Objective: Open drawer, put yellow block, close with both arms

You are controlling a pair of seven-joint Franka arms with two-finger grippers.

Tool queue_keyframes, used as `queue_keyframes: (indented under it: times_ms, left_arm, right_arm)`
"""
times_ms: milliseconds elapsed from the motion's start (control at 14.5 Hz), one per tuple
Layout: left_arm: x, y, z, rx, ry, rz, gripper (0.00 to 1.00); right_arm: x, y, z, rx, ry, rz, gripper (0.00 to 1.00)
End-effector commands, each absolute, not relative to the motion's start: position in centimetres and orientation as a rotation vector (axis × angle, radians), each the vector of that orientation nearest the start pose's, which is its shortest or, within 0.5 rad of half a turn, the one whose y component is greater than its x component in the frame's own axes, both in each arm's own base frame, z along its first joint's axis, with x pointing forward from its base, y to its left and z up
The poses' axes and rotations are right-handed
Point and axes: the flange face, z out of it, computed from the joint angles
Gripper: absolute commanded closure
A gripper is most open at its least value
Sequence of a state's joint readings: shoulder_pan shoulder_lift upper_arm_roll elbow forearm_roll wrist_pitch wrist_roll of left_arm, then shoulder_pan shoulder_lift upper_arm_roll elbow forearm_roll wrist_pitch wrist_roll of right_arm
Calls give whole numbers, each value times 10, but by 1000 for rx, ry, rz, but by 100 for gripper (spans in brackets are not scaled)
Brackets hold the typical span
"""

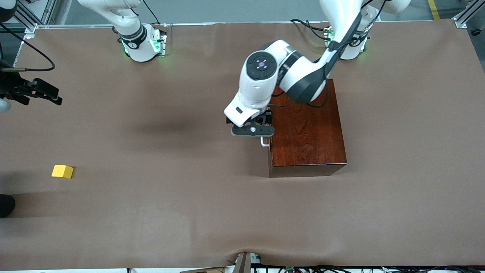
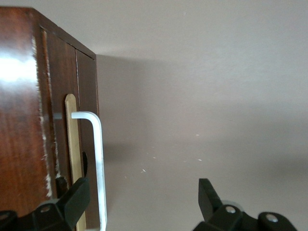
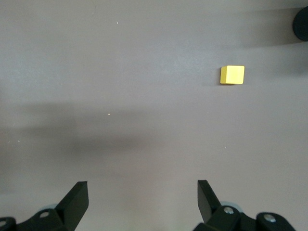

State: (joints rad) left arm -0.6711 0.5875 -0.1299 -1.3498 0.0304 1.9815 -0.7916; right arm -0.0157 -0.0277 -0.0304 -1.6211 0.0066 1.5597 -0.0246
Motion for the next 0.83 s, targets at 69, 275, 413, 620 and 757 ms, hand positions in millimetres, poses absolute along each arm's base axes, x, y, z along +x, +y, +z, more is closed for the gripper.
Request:
queue_keyframes:
  times_ms: [69, 275, 413, 620, 757]
  left_arm:
    - [512, -521, 350, -3088, 29, -55, 0]
    - [507, -526, 333, -3060, 42, -41, 0]
    - [506, -524, 329, -3046, 24, -25, 0]
    - [501, -518, 325, -2993, 20, 38, 0]
    - [500, -516, 319, -2976, 16, 61, 0]
  right_arm:
    - [542, -27, 619, -3130, 26, 47, 0]
    - [542, -27, 619, -3130, 26, 47, 0]
    - [542, -27, 619, -3130, 26, 47, 0]
    - [542, -27, 618, -3130, 26, 50, 0]
    - [542, -27, 618, -3130, 26, 50, 0]
